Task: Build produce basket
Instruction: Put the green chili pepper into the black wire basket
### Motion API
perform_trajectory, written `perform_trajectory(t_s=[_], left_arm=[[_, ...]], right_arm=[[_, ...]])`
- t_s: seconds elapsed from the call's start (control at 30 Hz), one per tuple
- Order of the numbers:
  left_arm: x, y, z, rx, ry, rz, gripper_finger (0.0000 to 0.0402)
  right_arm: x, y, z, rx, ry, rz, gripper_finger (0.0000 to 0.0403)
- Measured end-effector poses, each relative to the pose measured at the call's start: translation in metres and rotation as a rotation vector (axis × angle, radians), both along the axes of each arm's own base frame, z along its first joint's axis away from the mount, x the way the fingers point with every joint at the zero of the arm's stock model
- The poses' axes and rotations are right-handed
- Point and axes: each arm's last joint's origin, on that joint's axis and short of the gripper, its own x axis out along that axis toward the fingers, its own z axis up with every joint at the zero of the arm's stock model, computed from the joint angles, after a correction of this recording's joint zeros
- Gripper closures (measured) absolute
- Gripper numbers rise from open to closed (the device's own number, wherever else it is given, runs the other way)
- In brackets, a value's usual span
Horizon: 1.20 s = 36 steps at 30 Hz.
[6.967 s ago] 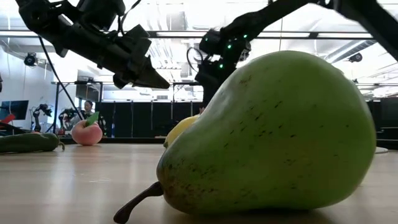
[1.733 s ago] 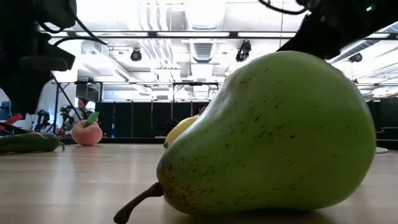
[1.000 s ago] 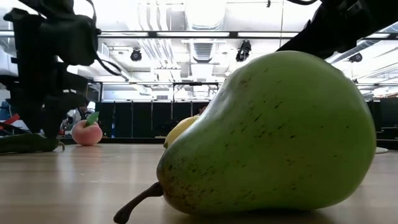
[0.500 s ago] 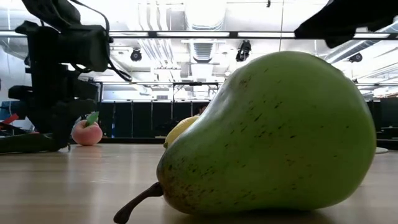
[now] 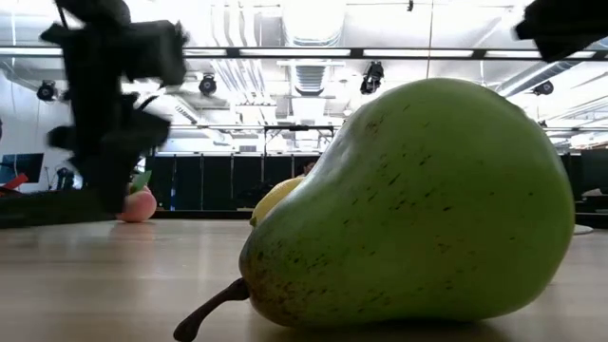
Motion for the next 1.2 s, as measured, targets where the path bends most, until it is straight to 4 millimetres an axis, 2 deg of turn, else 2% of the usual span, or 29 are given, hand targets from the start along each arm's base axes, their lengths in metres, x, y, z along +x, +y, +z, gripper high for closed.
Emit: perform_trajectory(t_s=[0.13, 0.37, 0.47, 0.6, 0.7, 0.8, 0.87, 1.03, 1.2], left_arm=[[0.034, -0.003, 0.036, 0.022, -0.211, -0.153, 0.0306], [0.113, -0.003, 0.109, 0.191, -0.925, -0.517, 0.0307], [0.147, 0.000, 0.140, 0.314, -1.136, -0.700, 0.0307], [0.200, 0.015, 0.177, 0.473, -1.189, -0.860, 0.0307], [0.240, 0.031, 0.190, 0.595, -1.133, -0.927, 0.0307], [0.275, 0.051, 0.188, 0.661, -1.092, -0.937, 0.0307], [0.295, 0.066, 0.178, 0.672, -1.082, -0.914, 0.0307], [0.331, 0.099, 0.131, 0.601, -1.052, -0.815, 0.0296], [0.349, 0.114, 0.088, 0.541, -1.094, -0.736, 0.0285]], right_arm=[[-0.021, 0.004, 0.007, 0.066, 0.013, 0.024, 0.0351], [-0.053, 0.012, 0.015, 0.037, -0.072, 0.018, 0.0355], [-0.062, 0.015, 0.018, -0.011, -0.153, -0.040, 0.0358], [-0.069, 0.015, 0.020, -0.054, -0.233, -0.116, 0.0360], [-0.072, 0.016, 0.021, -0.061, -0.258, -0.135, 0.0360], [-0.073, 0.016, 0.021, -0.047, -0.266, -0.144, 0.0360], [-0.073, 0.016, 0.022, -0.033, -0.268, -0.148, 0.0360], [-0.072, 0.017, 0.027, -0.033, -0.275, -0.150, 0.0360], [-0.072, 0.018, 0.041, -0.083, -0.282, -0.134, 0.0360]])
